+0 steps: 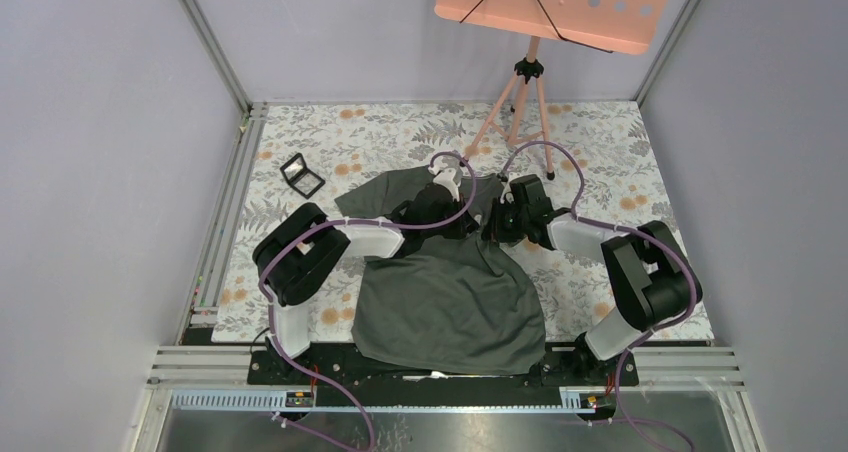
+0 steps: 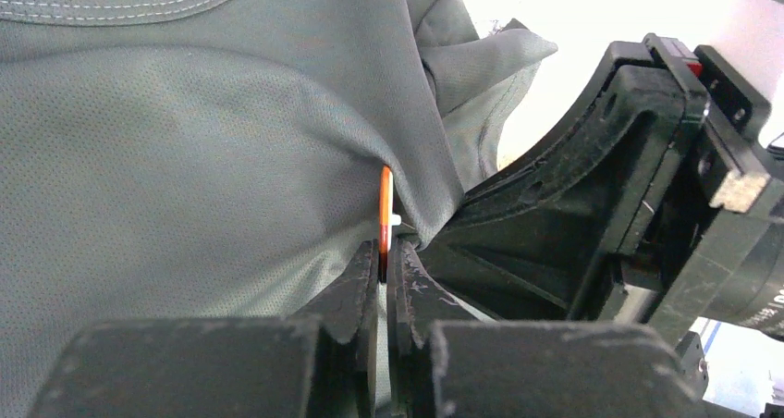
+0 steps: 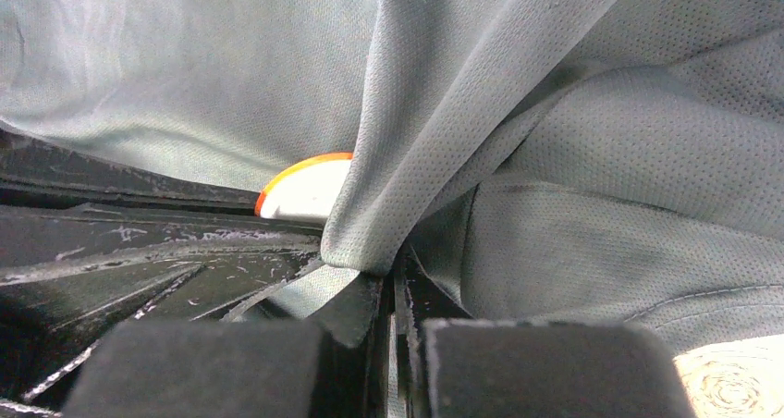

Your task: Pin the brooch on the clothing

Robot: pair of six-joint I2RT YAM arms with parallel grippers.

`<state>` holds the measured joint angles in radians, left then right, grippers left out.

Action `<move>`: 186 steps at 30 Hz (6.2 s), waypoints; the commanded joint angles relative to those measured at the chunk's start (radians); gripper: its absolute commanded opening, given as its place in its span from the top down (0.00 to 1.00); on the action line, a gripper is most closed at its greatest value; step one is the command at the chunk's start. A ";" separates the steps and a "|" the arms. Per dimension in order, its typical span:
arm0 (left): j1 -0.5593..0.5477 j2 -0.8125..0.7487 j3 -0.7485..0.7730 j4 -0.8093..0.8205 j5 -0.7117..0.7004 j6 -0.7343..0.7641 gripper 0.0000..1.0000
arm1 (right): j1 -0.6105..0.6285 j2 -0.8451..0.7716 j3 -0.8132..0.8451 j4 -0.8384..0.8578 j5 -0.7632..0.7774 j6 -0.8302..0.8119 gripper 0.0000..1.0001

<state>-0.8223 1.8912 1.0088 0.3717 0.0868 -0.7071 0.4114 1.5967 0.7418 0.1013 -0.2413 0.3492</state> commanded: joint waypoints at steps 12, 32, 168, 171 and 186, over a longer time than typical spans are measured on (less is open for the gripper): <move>-0.008 -0.091 -0.045 0.207 0.178 0.081 1.00 | -0.001 0.057 0.076 -0.013 -0.069 0.026 1.00; -0.025 -0.095 -0.050 0.265 0.293 0.128 1.00 | -0.002 0.092 0.129 -0.078 -0.088 0.050 1.00; 0.126 -0.188 -0.035 -0.116 0.946 0.338 1.00 | -0.011 -0.272 -0.105 0.011 -0.440 -0.090 0.62; 0.122 -0.190 -0.028 -0.131 0.947 0.348 1.00 | -0.011 -0.257 -0.097 0.001 -0.454 -0.092 0.64; 0.109 -0.201 -0.012 -0.183 0.947 0.384 1.00 | 0.000 -0.189 -0.049 -0.074 -0.429 -0.108 0.69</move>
<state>-0.6769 1.7550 0.9531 0.1631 0.9211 -0.3363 0.4061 1.3815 0.6407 0.0193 -0.7261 0.2619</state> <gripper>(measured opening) 0.037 0.331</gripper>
